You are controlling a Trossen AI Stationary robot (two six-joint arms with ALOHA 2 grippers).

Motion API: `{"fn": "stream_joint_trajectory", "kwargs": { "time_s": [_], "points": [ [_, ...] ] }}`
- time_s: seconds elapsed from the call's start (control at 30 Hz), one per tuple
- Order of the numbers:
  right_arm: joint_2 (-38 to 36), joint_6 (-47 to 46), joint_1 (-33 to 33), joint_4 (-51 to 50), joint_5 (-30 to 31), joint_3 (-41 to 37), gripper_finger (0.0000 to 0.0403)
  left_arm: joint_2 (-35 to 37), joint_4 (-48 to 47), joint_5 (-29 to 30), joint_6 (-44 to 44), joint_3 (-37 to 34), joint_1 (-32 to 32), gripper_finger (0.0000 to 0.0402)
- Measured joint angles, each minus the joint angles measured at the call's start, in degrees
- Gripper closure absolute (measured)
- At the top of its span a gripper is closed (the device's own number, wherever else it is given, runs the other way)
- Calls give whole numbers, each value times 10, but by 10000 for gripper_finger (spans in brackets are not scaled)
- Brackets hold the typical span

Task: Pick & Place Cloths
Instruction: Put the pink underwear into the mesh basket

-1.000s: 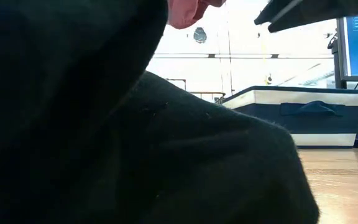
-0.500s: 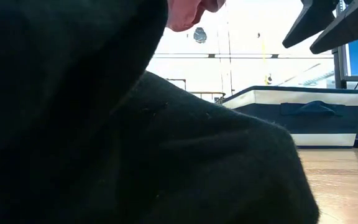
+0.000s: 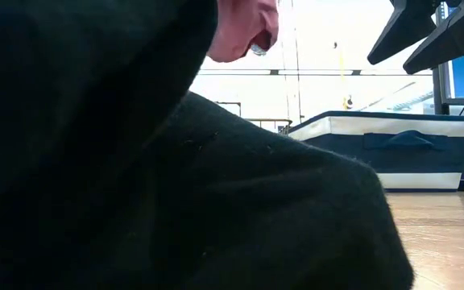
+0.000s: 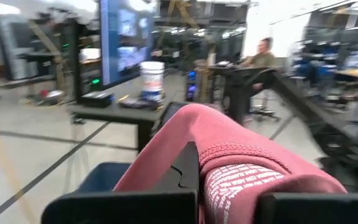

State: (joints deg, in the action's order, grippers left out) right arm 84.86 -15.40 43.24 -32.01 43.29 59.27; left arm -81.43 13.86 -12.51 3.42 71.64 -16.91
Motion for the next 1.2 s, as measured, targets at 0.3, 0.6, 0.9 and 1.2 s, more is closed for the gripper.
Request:
{"fn": "stream_joint_trajectory", "kwargs": {
  "time_s": [0.3,0.6,0.9,1.2],
  "points": [
    [0,2,-2,0,1,0,165,-24,3,67,8,1,-33,401],
    [0,1,-2,0,1,0,165,-103,39,116,35,1,-72,401],
    [0,1,-2,0,1,0,165,-146,28,157,53,0,-97,401],
    [0,0,-2,0,1,0,165,-192,-5,203,72,0,-96,402]
  ]
}}
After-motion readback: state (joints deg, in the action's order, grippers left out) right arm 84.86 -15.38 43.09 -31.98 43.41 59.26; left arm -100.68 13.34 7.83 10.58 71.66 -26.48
